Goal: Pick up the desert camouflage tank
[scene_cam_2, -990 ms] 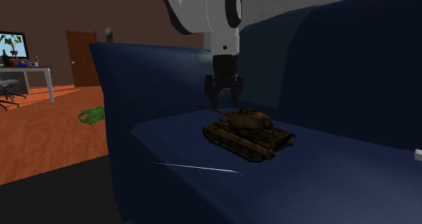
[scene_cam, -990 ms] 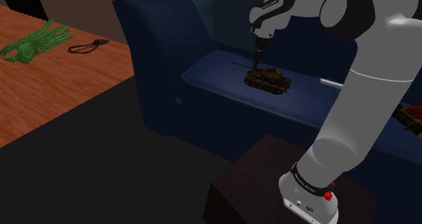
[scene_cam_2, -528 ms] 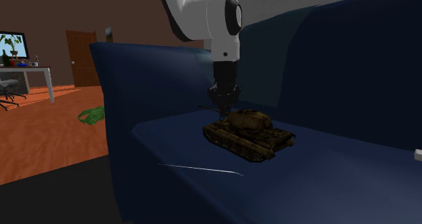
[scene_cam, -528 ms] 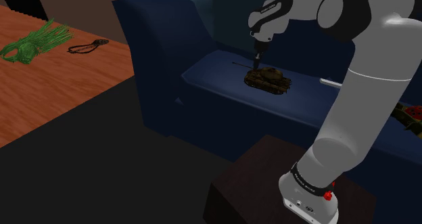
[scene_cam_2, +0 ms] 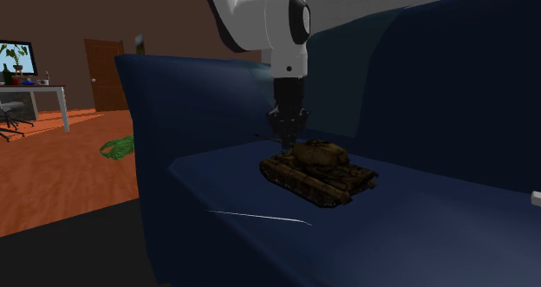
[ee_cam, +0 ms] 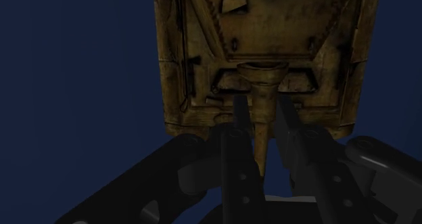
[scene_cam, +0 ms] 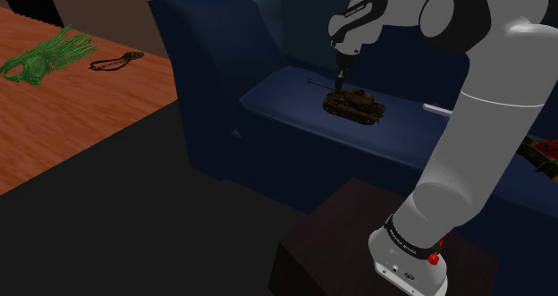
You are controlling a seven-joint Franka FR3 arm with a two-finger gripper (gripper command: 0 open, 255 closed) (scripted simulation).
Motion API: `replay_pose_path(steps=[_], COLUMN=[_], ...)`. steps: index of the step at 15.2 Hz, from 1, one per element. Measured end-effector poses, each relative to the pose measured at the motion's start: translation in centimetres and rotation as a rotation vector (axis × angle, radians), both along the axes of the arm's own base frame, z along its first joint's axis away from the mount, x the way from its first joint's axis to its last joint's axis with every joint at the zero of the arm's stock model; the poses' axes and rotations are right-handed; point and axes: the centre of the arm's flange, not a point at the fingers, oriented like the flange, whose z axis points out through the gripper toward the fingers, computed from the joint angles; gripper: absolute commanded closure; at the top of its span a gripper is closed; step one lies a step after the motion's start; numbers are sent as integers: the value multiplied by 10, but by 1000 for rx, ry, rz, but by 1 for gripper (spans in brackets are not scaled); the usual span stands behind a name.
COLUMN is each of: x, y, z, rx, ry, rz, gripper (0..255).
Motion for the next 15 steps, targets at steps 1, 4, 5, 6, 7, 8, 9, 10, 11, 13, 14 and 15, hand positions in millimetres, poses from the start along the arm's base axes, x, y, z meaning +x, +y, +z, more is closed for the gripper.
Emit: replay_pose_path(steps=[1,4,5,6,7,8,9,10,11,13,14,15], x=[0,1,0,0,0,1,0,-1,1,0,0,1], y=[0,2,2,2,2,2,2,0,0,2,2,1], z=[4,18,24,29,34,37,42,49,55,66,70,73], rx=[0,1,1,1,1,1,1,1,1,1,1,1], ry=[1,1,1,1,1,1,2,1,1,1,1,1], rz=[0,0,0,0,0,1,1,1,0,1,1,1], gripper=[255,255,255,255,255,255,255,255,255,255,255,255])
